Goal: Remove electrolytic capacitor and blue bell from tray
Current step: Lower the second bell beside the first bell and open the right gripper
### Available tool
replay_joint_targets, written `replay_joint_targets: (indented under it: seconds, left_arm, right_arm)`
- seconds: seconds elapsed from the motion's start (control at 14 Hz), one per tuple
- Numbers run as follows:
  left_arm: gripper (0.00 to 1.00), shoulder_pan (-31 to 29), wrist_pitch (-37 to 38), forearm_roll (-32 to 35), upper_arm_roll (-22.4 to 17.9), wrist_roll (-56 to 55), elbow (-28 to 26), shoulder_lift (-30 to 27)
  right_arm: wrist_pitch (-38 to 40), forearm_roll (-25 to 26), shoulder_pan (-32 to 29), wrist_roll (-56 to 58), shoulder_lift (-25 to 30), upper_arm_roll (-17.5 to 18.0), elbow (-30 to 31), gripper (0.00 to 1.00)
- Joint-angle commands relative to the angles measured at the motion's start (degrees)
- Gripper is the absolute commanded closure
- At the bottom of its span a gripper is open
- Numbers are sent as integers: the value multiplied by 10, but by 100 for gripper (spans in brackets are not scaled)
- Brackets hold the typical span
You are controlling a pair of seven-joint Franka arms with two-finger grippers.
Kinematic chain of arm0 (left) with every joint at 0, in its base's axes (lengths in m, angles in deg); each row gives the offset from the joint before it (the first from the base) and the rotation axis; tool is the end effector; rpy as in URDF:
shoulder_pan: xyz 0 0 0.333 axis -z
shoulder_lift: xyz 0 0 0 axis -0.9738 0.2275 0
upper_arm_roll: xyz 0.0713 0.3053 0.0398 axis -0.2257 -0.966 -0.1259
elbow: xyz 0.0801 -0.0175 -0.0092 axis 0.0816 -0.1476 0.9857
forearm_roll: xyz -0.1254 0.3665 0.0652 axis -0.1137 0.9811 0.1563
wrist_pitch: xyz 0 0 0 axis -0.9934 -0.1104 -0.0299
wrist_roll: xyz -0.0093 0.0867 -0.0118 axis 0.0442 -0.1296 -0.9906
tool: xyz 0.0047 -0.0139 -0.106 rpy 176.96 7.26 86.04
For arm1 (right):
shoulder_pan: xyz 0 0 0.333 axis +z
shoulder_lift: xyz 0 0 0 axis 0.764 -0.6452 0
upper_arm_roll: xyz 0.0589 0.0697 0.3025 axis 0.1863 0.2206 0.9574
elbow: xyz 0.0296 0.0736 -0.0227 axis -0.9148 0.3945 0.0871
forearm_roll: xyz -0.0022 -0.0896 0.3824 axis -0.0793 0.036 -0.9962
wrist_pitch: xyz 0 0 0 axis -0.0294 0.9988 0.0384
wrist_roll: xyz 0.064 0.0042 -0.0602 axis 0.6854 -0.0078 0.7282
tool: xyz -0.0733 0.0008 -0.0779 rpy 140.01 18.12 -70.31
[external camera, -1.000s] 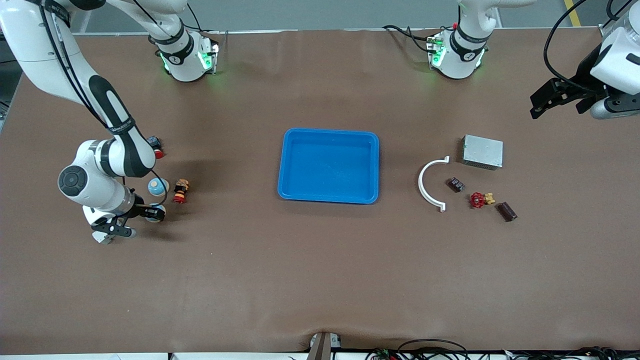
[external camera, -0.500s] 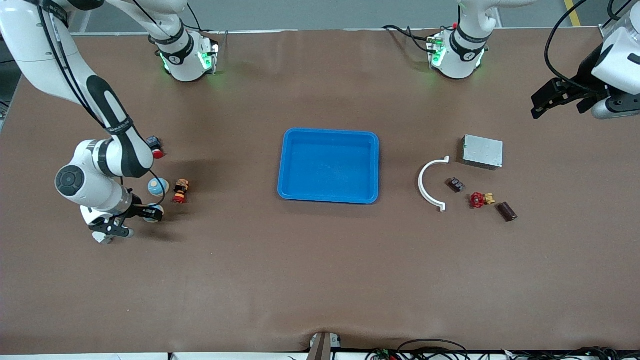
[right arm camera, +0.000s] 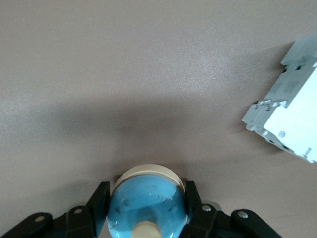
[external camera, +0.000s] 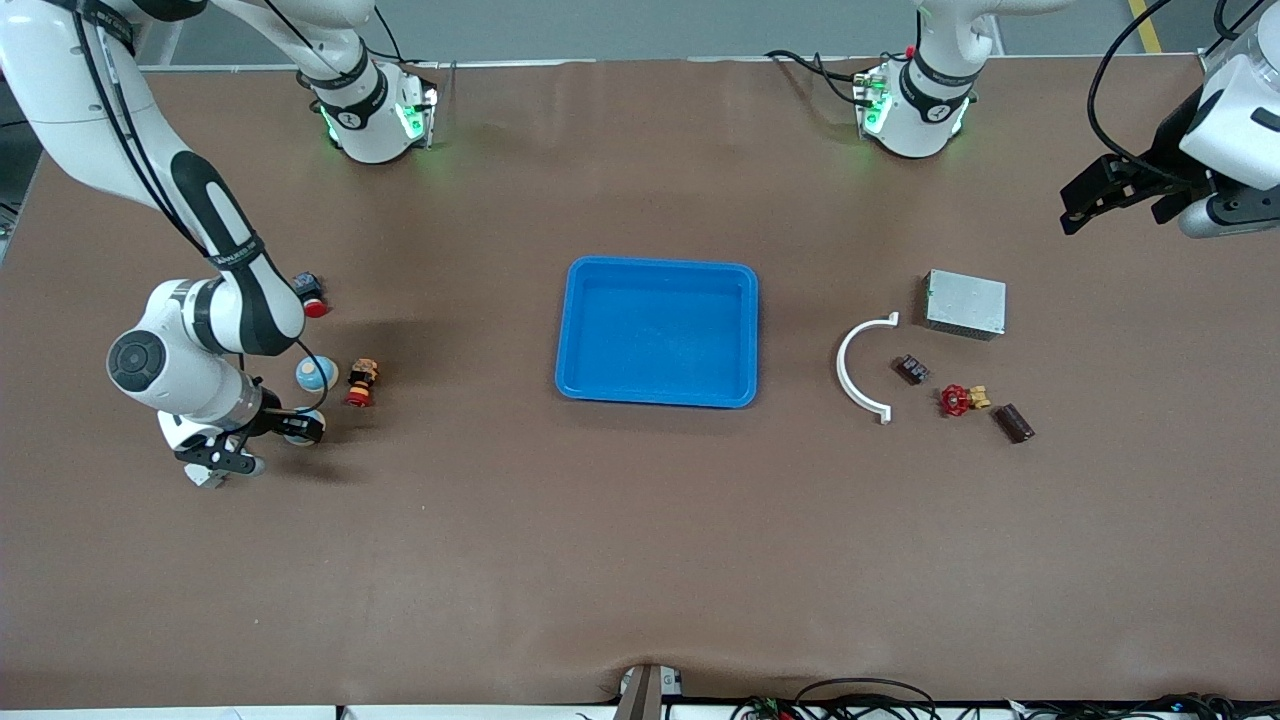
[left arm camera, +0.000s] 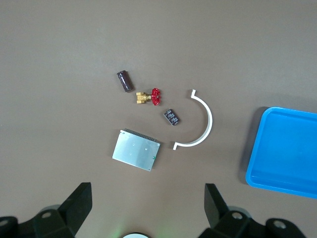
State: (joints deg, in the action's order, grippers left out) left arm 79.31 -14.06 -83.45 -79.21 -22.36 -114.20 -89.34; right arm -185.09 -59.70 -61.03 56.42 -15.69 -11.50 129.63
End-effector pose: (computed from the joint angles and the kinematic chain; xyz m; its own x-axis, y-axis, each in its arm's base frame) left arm 0.5100 -0.0606 0.6443 0.9951 0.0992 -0.0045 0.0990 -0.9946 -0.0303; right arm 0.6092 -0.0551 0.1787 0.9795 -0.2012 0.0105 -0.2011 -0.9795 -0.0076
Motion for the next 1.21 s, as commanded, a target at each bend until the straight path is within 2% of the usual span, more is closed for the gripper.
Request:
replay_joint_targets:
  seconds: [0.0, 0.93, 1.14]
  left_arm:
    - [0, 0, 11, 10, 1, 16, 6, -1]
    - [0, -1, 12, 10, 1, 16, 3, -3]
    - [0, 0, 20, 10, 1, 16, 5, -4]
  right_arm:
    - [-16, 9, -15, 5, -18, 10, -10, 0]
    - [-9, 10, -13, 5, -12, 10, -14, 0]
    - [39, 10, -10, 5, -1, 10, -33, 0]
